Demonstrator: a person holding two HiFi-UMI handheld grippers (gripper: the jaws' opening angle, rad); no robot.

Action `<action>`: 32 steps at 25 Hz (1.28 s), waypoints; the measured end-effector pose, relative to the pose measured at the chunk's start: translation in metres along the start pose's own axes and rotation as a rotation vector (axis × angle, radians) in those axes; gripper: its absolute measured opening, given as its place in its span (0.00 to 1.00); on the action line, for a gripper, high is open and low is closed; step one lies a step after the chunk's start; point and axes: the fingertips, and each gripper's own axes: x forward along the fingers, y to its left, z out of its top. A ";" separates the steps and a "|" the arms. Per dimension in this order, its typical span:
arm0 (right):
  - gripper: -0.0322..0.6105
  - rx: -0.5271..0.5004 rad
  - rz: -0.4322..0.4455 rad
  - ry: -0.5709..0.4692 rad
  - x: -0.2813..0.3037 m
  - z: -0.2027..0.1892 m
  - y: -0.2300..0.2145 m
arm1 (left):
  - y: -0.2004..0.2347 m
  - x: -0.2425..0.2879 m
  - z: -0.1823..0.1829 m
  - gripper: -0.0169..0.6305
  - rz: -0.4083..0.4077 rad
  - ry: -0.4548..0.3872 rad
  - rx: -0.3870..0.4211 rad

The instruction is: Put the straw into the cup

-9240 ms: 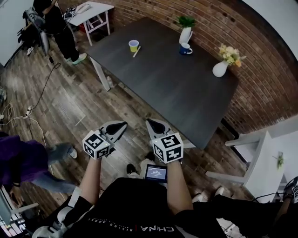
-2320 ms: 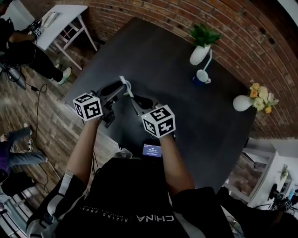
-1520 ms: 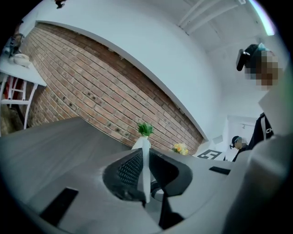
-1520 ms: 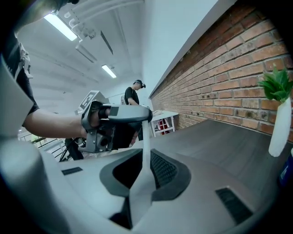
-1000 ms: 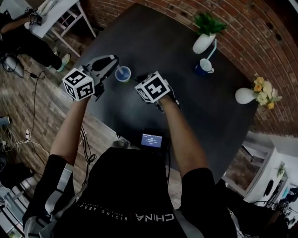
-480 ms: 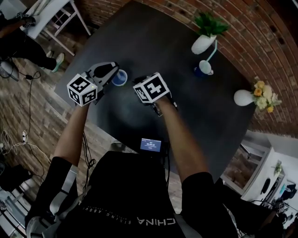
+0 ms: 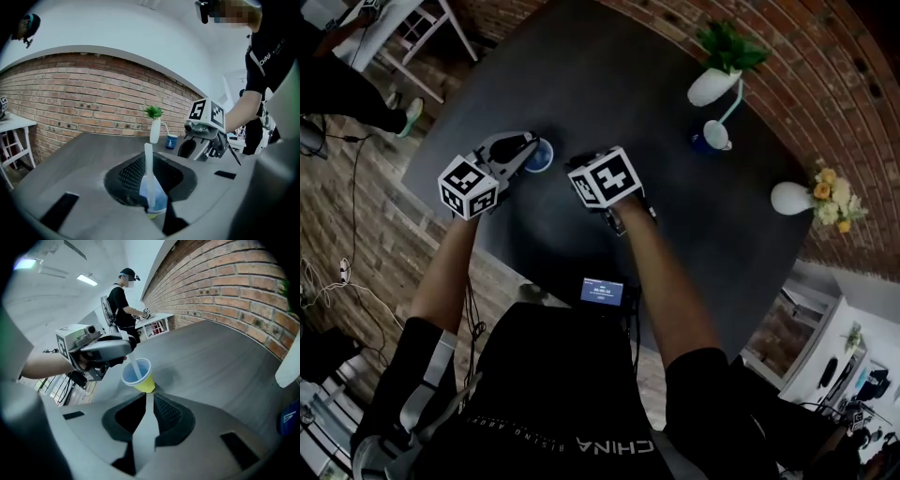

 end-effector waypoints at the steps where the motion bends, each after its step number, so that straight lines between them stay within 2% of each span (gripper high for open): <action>1: 0.13 0.002 0.002 0.000 0.001 0.000 0.000 | 0.001 0.000 -0.001 0.10 0.003 0.002 0.000; 6: 0.13 0.011 -0.001 -0.004 0.004 0.000 -0.002 | 0.002 0.002 -0.006 0.10 0.011 0.015 0.001; 10: 0.13 0.014 -0.002 -0.011 0.004 0.003 -0.002 | 0.003 0.001 -0.008 0.13 0.008 0.022 -0.016; 11: 0.13 0.013 -0.002 -0.012 0.004 0.004 -0.001 | 0.003 0.000 -0.007 0.17 0.009 0.021 -0.019; 16: 0.13 0.007 -0.001 -0.016 0.002 0.004 0.001 | 0.001 -0.005 0.000 0.17 0.008 0.010 -0.026; 17: 0.13 0.006 -0.002 -0.017 0.002 0.004 0.001 | 0.000 -0.006 0.001 0.21 0.007 0.010 -0.025; 28: 0.13 -0.021 -0.008 -0.038 -0.011 0.005 0.012 | -0.007 -0.044 0.021 0.21 0.063 -0.006 0.005; 32: 0.13 -0.055 0.001 -0.115 -0.024 0.012 0.022 | -0.033 -0.052 0.017 0.21 0.013 0.028 0.007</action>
